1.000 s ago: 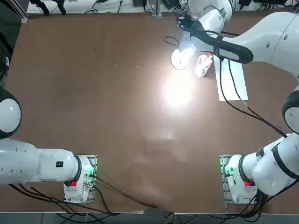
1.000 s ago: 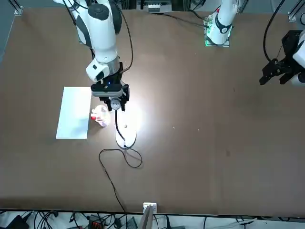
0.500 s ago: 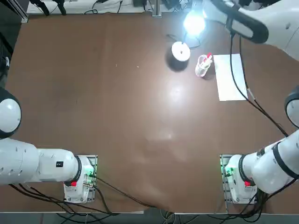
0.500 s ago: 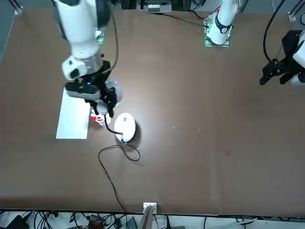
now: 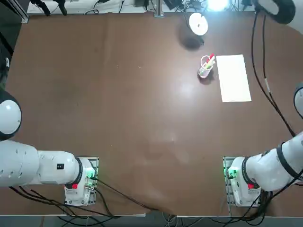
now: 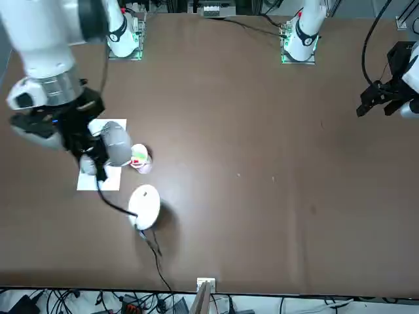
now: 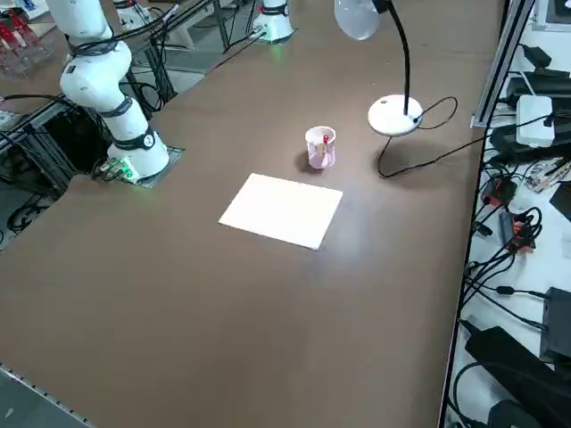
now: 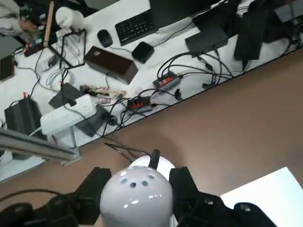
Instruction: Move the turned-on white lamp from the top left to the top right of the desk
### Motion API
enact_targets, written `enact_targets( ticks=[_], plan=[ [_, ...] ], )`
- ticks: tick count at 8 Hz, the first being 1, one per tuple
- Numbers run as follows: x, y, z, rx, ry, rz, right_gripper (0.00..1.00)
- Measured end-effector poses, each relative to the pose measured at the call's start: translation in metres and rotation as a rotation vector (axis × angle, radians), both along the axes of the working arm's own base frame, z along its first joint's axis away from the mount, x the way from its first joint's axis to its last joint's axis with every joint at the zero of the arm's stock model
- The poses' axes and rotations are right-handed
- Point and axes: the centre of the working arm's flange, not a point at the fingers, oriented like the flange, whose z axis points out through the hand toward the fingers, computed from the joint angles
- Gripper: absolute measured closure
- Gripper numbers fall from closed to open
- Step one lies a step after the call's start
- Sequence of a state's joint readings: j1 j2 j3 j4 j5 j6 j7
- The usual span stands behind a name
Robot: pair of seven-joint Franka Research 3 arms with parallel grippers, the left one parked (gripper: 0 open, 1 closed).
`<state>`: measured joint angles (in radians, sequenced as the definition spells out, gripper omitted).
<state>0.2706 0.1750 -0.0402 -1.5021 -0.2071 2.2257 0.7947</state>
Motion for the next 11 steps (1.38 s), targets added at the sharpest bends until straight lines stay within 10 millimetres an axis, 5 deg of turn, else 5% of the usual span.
enact_targets(
  ticks=[2, 4, 6, 8, 11],
  plan=[
    [0.017, -0.106, 0.002, -0.087, -0.016, -0.147, 0.27],
    [0.021, -0.218, -0.017, -0.159, 0.033, -0.272, 0.27],
    [0.015, -0.297, -0.045, -0.196, 0.101, -0.337, 0.27],
    [0.023, -0.307, -0.079, -0.201, 0.152, -0.348, 0.27],
    [0.028, -0.304, -0.102, -0.191, 0.181, -0.361, 0.27]
  ],
)
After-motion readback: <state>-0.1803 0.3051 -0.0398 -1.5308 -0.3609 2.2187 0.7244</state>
